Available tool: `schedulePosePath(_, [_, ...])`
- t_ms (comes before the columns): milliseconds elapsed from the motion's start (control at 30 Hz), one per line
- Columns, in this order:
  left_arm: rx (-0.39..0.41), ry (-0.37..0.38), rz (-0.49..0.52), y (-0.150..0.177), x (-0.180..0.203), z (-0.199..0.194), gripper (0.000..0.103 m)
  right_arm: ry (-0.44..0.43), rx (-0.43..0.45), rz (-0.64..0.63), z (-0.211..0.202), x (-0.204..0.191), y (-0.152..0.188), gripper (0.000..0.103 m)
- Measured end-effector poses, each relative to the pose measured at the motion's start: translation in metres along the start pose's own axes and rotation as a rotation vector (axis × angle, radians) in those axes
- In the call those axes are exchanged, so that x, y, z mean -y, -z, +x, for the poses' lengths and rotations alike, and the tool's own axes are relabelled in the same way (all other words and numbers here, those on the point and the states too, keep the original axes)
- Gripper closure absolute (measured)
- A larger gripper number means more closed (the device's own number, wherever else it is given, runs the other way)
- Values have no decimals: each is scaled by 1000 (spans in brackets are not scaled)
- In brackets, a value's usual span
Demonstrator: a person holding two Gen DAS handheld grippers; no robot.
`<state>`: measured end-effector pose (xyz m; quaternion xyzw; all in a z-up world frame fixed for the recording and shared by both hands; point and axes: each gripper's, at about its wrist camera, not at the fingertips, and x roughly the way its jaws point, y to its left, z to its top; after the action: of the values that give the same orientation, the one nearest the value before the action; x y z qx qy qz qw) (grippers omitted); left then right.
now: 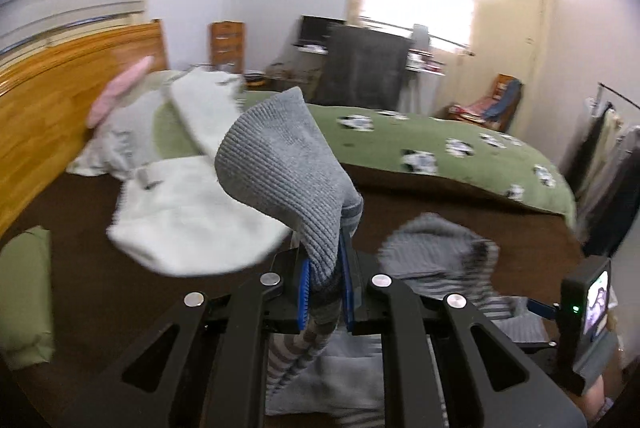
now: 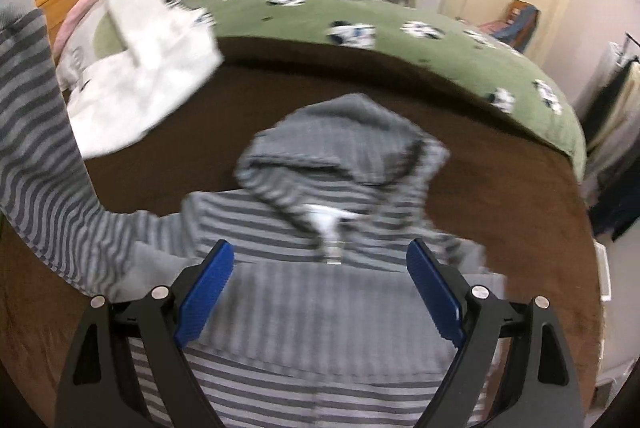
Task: Fold large clothes
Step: 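Lift the sleeve with the left gripper and carry it across the hoodie body, then lay the sleeve on the hoodie body and open the left gripper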
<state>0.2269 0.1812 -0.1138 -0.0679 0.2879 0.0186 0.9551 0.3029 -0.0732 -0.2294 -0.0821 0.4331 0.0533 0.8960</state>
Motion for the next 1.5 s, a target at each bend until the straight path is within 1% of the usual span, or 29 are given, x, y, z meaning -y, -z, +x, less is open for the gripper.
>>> schedulePosePath(67, [-2, 39, 14, 0, 35, 0, 88, 21, -2, 15, -6, 28, 2, 16])
schedulePosePath(167, [16, 69, 70, 5, 86, -2, 88, 48, -19, 42, -11, 73, 8, 16])
schedulePosePath(200, [16, 78, 80, 6, 99, -1, 88, 50, -29, 61, -12, 93, 11, 16])
schedulePosePath(267, [13, 96, 100, 10, 126, 2, 88, 55, -41, 90, -14, 120, 16, 16])
schedulePosePath(333, [-5, 125, 93, 19, 152, 9, 88, 65, -48, 108, -16, 140, 22, 16])
schedulePosePath(400, [-19, 137, 103, 29, 172, 17, 88, 76, -52, 127, -17, 163, 29, 16])
schedulePosePath(500, [-23, 149, 170, 49, 214, 26, 88, 89, -63, 154, -13, 193, 43, 16])
schedulePosePath(600, [-47, 179, 216, 70, 252, 36, 88, 101, -63, 170, -9, 216, 56, 16])
schedulePosePath(800, [-100, 222, 285, 114, 309, 66, 88, 106, -78, 209, 2, 251, 87, 16])
schedulePosePath(867, [-117, 217, 315, 132, 324, 78, 88, 112, -82, 218, 6, 262, 100, 16])
schedulePosePath(933, [-139, 195, 348, 155, 338, 96, 88, 114, -88, 226, 9, 270, 111, 16])
schedulePosePath(1033, [-211, 186, 364, 188, 354, 132, 88, 126, -99, 232, 18, 283, 129, 16])
schedulePosePath(1167, [-275, 191, 407, 227, 370, 154, 87, 131, -117, 246, 27, 294, 150, 16])
schedulePosePath(1200, [-281, 196, 410, 231, 371, 154, 85, 133, -119, 248, 28, 295, 153, 16])
schedulePosePath(1300, [-303, 237, 396, 237, 373, 148, 68, 139, -130, 254, 28, 296, 162, 16])
schedulePosePath(1333, [-325, 261, 391, 238, 375, 145, 53, 139, -136, 258, 29, 296, 164, 16])
schedulePosePath(1367, [-353, 290, 391, 238, 377, 142, 42, 142, -146, 262, 28, 296, 166, 16])
schedulePosePath(1433, [-407, 319, 397, 240, 380, 137, 36, 150, -162, 265, 28, 296, 168, 15])
schedulePosePath(1467, [-418, 326, 392, 240, 381, 134, 32, 150, -165, 267, 26, 296, 169, 14])
schedulePosePath(1500, [-420, 340, 369, 232, 377, 125, 29, 148, -167, 270, 24, 296, 169, 14])
